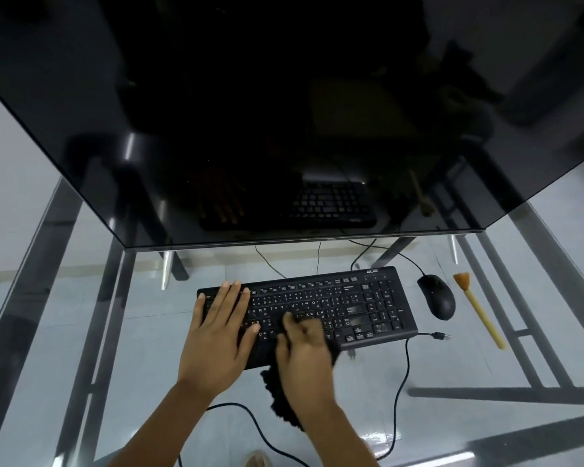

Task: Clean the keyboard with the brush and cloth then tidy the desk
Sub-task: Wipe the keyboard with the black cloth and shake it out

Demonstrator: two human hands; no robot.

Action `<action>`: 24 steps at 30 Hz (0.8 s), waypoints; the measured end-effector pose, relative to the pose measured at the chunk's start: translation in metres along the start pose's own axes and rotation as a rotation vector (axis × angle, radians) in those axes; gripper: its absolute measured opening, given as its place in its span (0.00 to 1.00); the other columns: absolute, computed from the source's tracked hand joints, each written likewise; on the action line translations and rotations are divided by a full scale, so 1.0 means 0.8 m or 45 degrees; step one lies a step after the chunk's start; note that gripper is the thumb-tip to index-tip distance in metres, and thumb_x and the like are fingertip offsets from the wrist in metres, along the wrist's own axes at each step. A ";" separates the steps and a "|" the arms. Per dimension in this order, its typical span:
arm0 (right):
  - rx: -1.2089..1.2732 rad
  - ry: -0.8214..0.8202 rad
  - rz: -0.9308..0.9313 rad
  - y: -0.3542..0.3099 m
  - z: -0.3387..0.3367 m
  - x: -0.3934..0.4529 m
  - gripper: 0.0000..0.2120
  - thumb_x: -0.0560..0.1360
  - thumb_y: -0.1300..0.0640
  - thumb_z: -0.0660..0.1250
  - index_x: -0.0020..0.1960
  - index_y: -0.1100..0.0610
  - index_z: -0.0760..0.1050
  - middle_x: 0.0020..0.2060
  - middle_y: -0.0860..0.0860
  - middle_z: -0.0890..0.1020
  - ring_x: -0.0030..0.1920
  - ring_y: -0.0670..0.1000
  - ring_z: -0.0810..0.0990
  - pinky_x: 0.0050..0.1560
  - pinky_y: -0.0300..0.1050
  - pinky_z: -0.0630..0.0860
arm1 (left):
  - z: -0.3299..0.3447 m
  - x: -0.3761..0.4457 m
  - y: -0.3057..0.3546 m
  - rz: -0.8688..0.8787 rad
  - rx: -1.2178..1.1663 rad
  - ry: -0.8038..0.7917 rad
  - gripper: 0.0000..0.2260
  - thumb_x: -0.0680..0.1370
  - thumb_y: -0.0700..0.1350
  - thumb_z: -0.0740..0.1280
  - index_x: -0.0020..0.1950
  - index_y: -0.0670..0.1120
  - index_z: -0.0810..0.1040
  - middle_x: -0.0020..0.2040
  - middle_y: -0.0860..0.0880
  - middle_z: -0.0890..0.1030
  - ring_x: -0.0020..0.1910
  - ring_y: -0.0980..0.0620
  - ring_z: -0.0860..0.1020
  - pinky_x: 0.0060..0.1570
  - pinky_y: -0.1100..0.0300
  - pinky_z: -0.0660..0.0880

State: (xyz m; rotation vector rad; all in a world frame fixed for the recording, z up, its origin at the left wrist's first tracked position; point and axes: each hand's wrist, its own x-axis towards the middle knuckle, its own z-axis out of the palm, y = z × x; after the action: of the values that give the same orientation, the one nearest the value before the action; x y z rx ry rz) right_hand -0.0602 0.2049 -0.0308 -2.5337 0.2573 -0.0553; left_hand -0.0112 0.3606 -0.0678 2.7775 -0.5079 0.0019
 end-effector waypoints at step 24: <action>-0.081 0.019 0.117 0.011 -0.011 0.098 0.15 0.81 0.55 0.57 0.65 0.53 0.75 0.55 0.53 0.73 0.42 0.49 0.78 0.42 0.31 0.72 | 0.000 0.000 0.002 0.025 0.048 -0.005 0.32 0.79 0.62 0.51 0.78 0.43 0.55 0.78 0.49 0.54 0.77 0.53 0.48 0.74 0.44 0.49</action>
State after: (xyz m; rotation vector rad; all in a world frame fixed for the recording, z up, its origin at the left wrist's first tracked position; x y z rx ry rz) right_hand 0.0147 0.1775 -0.0298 -2.5822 0.3870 -0.0310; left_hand -0.0115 0.3590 -0.0669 2.8099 -0.5422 0.0105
